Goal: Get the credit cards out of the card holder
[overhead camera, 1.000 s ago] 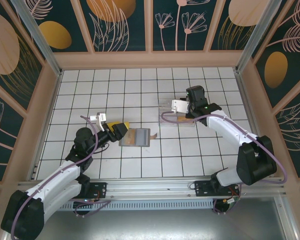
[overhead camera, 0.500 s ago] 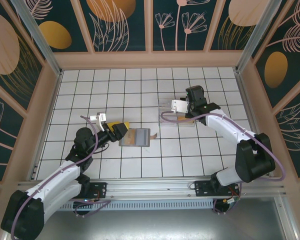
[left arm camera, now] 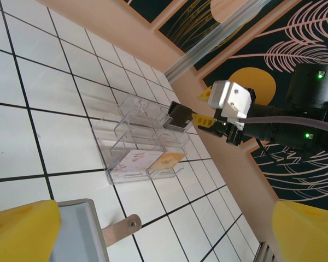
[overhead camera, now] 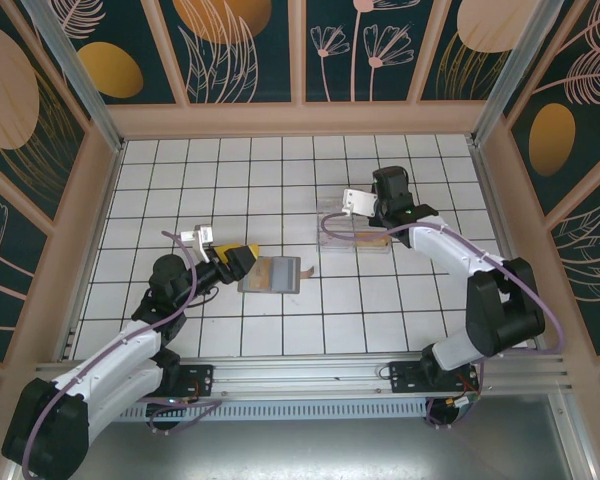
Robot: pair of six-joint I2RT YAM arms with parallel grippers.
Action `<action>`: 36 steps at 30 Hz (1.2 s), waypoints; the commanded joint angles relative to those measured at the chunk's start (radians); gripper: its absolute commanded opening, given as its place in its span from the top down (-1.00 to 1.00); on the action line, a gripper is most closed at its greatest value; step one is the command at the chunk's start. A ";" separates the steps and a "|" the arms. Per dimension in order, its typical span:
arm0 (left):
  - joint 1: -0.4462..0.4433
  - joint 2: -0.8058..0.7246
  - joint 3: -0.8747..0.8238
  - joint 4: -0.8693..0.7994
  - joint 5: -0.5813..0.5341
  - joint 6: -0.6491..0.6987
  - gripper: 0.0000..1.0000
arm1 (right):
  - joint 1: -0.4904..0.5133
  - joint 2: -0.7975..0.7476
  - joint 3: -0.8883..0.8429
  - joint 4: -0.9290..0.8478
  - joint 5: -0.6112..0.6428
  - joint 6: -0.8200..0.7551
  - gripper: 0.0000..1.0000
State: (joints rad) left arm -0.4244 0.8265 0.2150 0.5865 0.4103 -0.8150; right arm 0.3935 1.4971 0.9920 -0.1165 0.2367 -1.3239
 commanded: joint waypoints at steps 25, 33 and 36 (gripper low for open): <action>-0.002 0.103 0.043 -0.188 -0.153 0.057 -0.90 | 0.306 -0.148 -0.044 -0.029 -0.217 1.237 0.25; -0.002 0.149 0.020 -0.290 -0.154 -0.010 -0.61 | 0.456 -0.031 -0.179 0.139 -0.230 1.561 0.37; -0.002 0.166 0.011 -0.312 -0.145 -0.019 -0.53 | 0.501 0.048 -0.198 0.203 -0.260 1.620 0.38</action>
State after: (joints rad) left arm -0.4244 0.9821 0.2302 0.3229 0.2604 -0.8162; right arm 0.8627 1.4937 0.8135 -0.0269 0.0116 0.1516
